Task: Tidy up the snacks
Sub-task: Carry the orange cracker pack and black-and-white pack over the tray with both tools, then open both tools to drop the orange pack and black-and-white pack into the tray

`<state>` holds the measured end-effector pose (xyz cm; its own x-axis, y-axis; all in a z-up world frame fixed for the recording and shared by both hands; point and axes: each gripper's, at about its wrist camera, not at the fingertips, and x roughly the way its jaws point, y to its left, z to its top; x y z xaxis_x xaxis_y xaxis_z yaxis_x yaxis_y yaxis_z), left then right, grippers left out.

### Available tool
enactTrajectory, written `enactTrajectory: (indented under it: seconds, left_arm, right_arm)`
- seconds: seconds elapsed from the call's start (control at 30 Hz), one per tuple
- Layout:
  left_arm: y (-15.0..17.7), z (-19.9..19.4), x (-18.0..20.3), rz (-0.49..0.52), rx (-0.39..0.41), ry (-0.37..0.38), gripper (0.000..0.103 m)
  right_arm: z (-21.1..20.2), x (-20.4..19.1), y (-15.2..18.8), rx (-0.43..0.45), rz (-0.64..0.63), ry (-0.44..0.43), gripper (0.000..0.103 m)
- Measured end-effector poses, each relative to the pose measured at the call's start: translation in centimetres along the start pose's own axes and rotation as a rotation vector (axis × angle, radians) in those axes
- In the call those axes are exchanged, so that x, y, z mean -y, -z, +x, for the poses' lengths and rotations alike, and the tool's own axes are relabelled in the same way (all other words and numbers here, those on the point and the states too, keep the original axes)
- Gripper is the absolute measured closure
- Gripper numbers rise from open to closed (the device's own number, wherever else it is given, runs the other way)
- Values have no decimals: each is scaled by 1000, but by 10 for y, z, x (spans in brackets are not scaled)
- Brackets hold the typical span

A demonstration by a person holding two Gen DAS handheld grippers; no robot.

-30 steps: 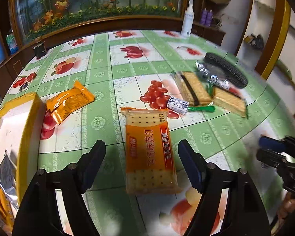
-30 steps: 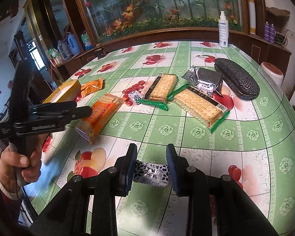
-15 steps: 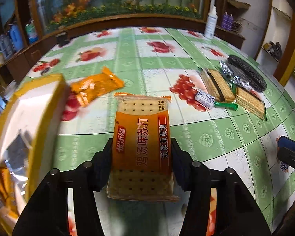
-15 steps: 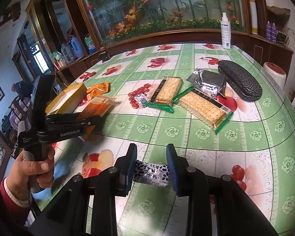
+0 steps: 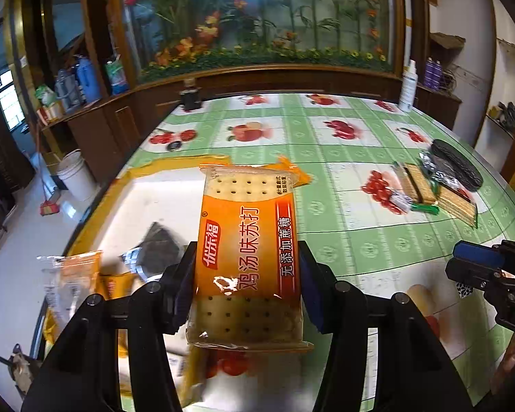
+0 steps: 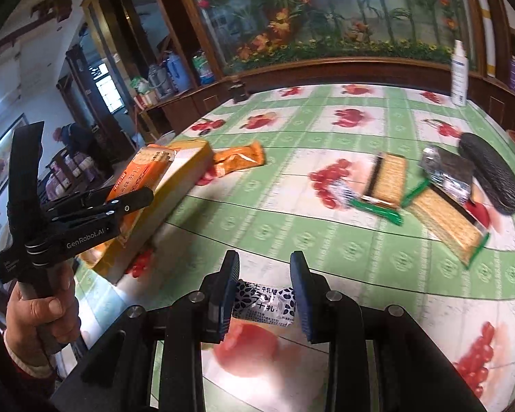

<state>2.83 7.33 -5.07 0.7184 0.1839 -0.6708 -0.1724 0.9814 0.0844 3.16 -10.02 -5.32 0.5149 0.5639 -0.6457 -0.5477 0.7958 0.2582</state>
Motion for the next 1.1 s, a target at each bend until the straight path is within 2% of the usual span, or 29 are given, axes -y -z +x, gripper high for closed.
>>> enactTrajectory:
  seconds: [0.47, 0.9, 1.1]
  left_arm:
    - [16, -10, -79, -134, 9, -107, 51]
    - [32, -5, -126, -218, -9, -167, 51]
    - [39, -5, -144, -251, -17, -188, 50]
  right_arm:
    - [57, -104, -28, -45, -151, -174, 72]
    - [91, -156, -43, -56, -178, -278, 72]
    - [108, -173, -44, -73, -201, -290, 72]
